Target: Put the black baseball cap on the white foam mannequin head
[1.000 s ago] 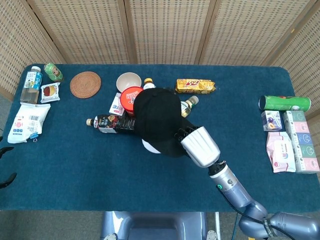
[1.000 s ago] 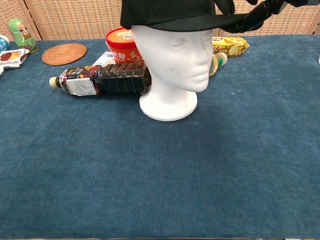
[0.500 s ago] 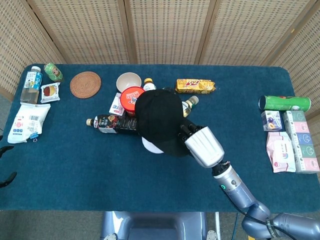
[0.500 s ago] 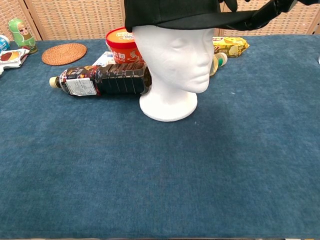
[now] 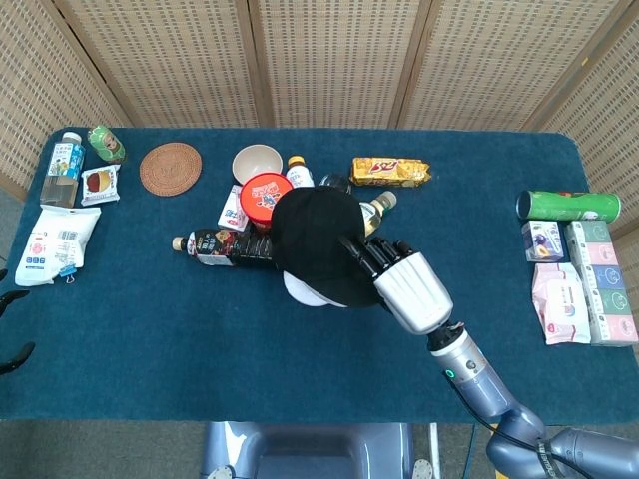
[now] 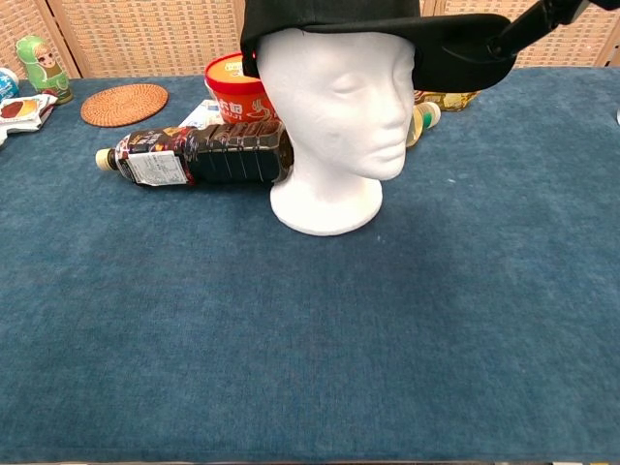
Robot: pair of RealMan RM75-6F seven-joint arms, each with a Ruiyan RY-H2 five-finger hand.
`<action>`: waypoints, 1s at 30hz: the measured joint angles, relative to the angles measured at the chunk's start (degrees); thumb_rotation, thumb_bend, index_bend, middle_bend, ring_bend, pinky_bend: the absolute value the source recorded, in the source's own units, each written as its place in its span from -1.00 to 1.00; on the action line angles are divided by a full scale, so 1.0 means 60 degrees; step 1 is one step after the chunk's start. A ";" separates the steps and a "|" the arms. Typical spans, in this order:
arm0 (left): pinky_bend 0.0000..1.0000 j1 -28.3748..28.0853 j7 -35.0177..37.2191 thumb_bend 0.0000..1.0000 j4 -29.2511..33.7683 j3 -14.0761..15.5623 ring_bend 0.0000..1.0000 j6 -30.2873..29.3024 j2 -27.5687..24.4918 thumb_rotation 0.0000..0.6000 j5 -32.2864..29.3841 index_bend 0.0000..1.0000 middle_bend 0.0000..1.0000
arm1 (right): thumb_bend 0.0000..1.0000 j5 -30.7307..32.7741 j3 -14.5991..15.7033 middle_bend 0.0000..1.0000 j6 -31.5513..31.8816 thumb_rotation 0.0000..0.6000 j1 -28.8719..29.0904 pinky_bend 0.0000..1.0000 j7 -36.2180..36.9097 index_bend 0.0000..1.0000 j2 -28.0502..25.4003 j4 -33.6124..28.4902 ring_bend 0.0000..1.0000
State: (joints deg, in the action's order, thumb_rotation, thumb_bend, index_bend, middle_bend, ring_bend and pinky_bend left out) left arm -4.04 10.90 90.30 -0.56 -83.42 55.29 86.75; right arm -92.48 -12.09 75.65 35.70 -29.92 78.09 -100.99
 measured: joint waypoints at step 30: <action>-0.76 -0.0035 -0.0302 -0.50 0.0327 -0.0061 -1.00 0.0094 -0.0137 1.00 -0.0195 -0.63 -0.92 | -0.34 -0.0421 0.0860 -0.67 0.0829 1.00 -0.1391 -0.31 0.0481 -1.00 -0.1277 -0.0460 -0.53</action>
State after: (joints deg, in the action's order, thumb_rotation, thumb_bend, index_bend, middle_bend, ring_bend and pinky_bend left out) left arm -4.25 9.09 92.26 -0.93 -82.86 54.47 85.58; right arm -95.00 -6.93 80.62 27.35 -27.04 70.42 -103.75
